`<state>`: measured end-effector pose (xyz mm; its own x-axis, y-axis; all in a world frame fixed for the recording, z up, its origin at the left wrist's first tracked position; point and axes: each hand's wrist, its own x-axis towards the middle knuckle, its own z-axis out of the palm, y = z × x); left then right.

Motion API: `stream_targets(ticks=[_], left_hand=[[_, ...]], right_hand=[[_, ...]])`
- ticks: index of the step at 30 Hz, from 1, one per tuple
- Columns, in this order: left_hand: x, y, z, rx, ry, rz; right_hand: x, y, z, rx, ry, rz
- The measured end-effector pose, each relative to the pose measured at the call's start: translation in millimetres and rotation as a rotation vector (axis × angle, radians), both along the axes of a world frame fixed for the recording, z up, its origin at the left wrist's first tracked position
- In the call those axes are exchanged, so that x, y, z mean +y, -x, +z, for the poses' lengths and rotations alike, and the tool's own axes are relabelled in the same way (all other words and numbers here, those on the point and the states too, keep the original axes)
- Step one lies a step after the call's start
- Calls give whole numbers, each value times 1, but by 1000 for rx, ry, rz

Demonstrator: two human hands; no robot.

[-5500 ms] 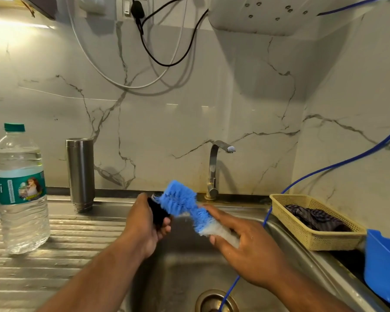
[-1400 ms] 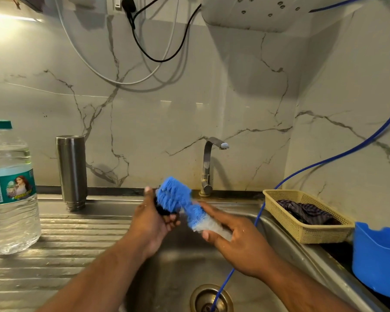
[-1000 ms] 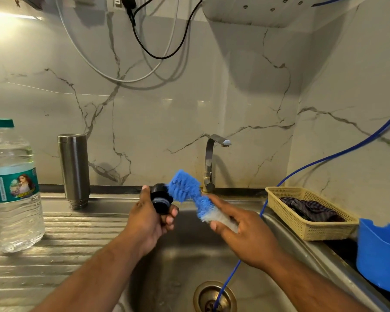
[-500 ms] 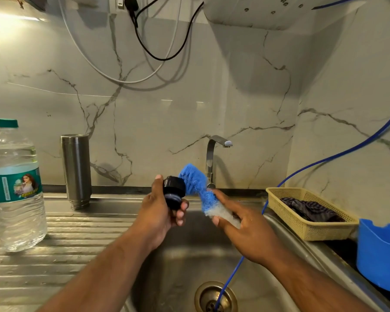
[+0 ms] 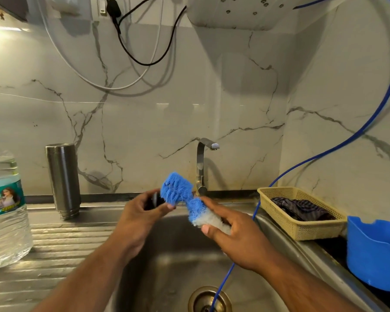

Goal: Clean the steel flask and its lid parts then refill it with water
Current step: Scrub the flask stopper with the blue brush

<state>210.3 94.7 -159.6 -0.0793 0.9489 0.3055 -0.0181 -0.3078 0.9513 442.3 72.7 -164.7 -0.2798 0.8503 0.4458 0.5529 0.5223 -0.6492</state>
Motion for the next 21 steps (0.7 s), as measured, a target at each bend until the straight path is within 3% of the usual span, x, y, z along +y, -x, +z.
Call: stream_targets(ticks=[2, 5, 10, 13, 18, 21], left_hand=[[0, 7, 0, 99, -17, 27], [-7, -14, -8, 396, -7, -24], [1, 1, -4, 412, -64, 200], [-4, -6, -6, 545, -76, 180], [7, 8, -7, 496, -74, 344], [5, 2, -12, 595, -80, 309]], right_hand=[[-2, 1, 4, -27, -21, -11], [-6, 5, 10, -78, -71, -46], [-12, 1, 7, -193, -38, -44], [-11, 7, 10, -267, -87, -89], [-13, 8, 6, -362, -102, -90], [-10, 9, 5, -363, -138, -137]])
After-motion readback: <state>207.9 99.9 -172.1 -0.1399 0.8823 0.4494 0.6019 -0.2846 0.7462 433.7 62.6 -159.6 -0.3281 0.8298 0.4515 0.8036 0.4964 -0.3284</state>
